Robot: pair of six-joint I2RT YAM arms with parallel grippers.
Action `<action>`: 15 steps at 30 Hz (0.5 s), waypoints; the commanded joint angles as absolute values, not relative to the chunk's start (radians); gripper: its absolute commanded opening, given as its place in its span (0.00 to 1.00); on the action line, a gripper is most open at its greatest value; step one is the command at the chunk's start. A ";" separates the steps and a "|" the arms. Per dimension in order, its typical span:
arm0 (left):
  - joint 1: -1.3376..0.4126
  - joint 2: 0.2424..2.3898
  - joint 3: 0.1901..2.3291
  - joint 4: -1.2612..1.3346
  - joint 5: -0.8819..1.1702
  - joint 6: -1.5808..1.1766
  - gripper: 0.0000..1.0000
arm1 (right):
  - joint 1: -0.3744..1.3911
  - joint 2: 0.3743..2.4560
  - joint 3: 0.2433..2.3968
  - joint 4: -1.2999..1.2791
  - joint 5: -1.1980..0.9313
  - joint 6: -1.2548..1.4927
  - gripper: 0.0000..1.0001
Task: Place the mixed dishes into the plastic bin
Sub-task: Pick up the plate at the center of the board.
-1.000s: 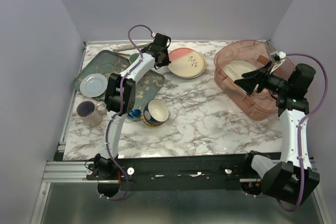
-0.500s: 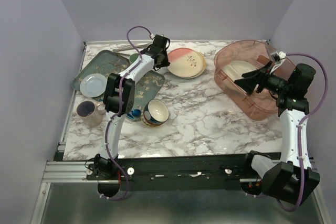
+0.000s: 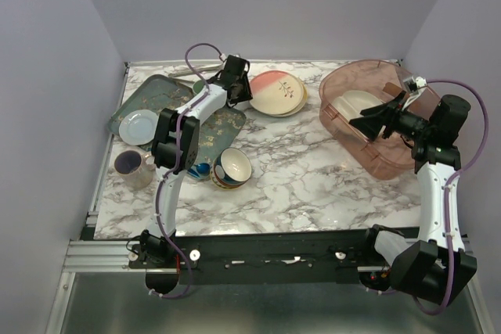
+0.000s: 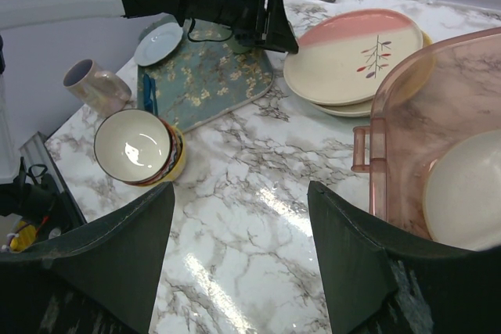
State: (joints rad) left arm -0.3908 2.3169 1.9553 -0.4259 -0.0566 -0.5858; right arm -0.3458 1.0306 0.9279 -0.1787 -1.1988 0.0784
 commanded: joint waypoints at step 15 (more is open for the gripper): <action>-0.330 2.198 1.660 -0.036 0.161 -0.730 0.57 | -0.341 1.039 0.923 -0.170 -1.230 0.080 0.77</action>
State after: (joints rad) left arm -0.3447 2.2383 1.7069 -0.1467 0.0753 -0.6819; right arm -0.3458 1.0348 0.9279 -0.1791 -1.2003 0.0784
